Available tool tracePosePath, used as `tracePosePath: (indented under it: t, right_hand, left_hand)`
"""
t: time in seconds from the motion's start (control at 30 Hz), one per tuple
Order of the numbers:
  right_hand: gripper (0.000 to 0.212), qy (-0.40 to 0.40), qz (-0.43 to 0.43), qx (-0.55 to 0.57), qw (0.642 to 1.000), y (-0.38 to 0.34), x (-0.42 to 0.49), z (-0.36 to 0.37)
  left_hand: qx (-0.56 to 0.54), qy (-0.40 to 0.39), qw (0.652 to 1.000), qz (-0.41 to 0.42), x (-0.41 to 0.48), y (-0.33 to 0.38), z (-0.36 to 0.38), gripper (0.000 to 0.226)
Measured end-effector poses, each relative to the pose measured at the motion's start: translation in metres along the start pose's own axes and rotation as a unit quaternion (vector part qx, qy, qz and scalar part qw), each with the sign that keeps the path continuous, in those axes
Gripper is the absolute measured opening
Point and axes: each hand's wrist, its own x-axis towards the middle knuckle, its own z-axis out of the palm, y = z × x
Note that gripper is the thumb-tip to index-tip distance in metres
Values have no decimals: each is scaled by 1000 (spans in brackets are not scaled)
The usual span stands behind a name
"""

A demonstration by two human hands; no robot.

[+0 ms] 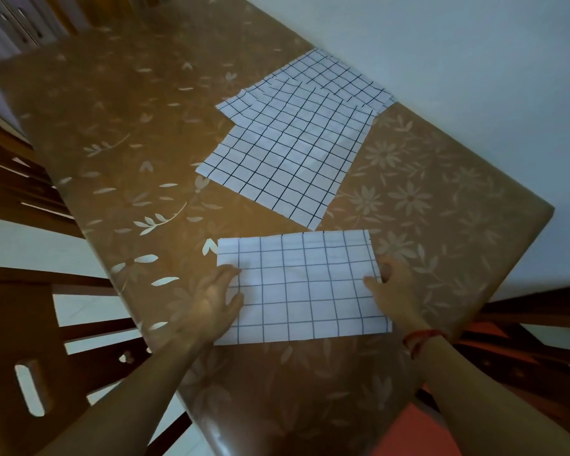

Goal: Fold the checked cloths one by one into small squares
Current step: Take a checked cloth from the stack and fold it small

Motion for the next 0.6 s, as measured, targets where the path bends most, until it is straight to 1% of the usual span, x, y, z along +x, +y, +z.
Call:
tracePosePath:
  t: [0.07, 0.13, 0.17, 0.23, 0.27, 0.37, 0.5, 0.6]
  right_hand:
    - [39, -5, -8, -59, 998, 6, -6, 4]
    - [49, -25, -28, -121, 992, 6, -23, 8]
    - [50, -28, -53, -156, 986, 5, -34, 10]
    - [49, -19, -145, -228, 963, 6, -54, 17]
    - [47, -24, -193, -244, 950, 9, -64, 21]
    - [45, -69, -262, -277, 922, 16, -91, 34]
    - [44, -75, -363, -315, 874, 21, -118, 44]
    - [50, -102, -400, -339, 845, 27, -126, 49]
  left_hand:
    - [17, -15, 999, 37, -16, 13, 12, 47]
    - [17, -37, 995, 92, -34, 27, 28, 48]
    - [22, -45, 991, 125, -42, 33, 36, 48]
    - [37, -54, 981, 183, -56, 40, 51, 49]
    - [48, -55, 976, 204, -61, 41, 58, 47]
    - [86, -59, 968, 229, -68, 46, 70, 40]
    - [126, -92, 955, 251, -70, 42, 82, 46]
    - [124, -102, 953, 257, -75, 41, 89, 49]
